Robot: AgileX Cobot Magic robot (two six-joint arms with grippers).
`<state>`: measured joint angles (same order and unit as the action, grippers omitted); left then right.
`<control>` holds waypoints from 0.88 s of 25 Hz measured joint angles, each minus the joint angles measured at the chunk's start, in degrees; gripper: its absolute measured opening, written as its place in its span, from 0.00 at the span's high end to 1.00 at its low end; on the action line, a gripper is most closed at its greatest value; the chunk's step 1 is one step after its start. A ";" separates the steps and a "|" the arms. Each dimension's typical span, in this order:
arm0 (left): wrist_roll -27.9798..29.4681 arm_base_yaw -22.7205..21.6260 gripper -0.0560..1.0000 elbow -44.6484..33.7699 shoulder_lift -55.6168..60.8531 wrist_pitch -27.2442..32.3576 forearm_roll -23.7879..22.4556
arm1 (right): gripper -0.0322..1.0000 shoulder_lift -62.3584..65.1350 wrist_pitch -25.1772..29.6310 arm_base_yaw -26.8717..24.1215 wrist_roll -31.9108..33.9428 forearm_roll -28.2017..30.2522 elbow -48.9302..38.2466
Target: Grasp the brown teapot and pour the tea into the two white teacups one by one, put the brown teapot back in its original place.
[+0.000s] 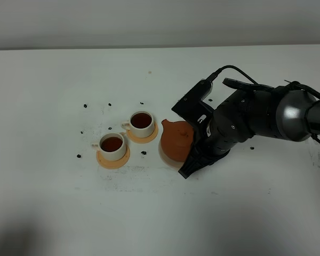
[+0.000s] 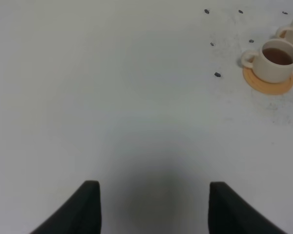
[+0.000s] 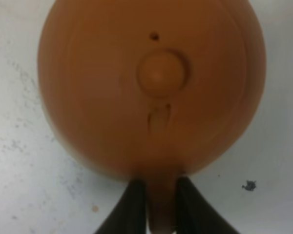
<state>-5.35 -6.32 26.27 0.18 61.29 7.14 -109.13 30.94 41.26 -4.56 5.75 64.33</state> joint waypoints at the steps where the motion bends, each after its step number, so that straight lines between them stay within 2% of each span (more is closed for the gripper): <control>1: 0.00 0.00 0.46 0.00 0.00 0.00 0.00 | 0.73 0.06 0.11 0.00 0.00 -0.06 0.00; 4: 0.00 0.00 0.46 0.00 0.00 0.00 0.00 | 0.58 1.11 0.42 0.00 0.00 -0.23 0.00; 8: 0.00 0.00 0.46 0.00 0.00 0.00 0.00 | 0.48 5.75 1.53 -0.13 -0.06 -0.27 0.00; 18: 0.00 0.00 0.46 0.00 0.00 0.00 0.00 | 0.46 19.15 13.60 -2.82 -0.01 -0.72 0.00; 22: 0.00 0.00 0.46 0.00 0.00 0.00 0.00 | 0.48 24.70 18.61 -5.02 -0.08 -0.72 0.00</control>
<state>-5.35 -6.32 26.27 0.18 61.29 7.14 -84.43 49.54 36.25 -4.64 5.03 64.33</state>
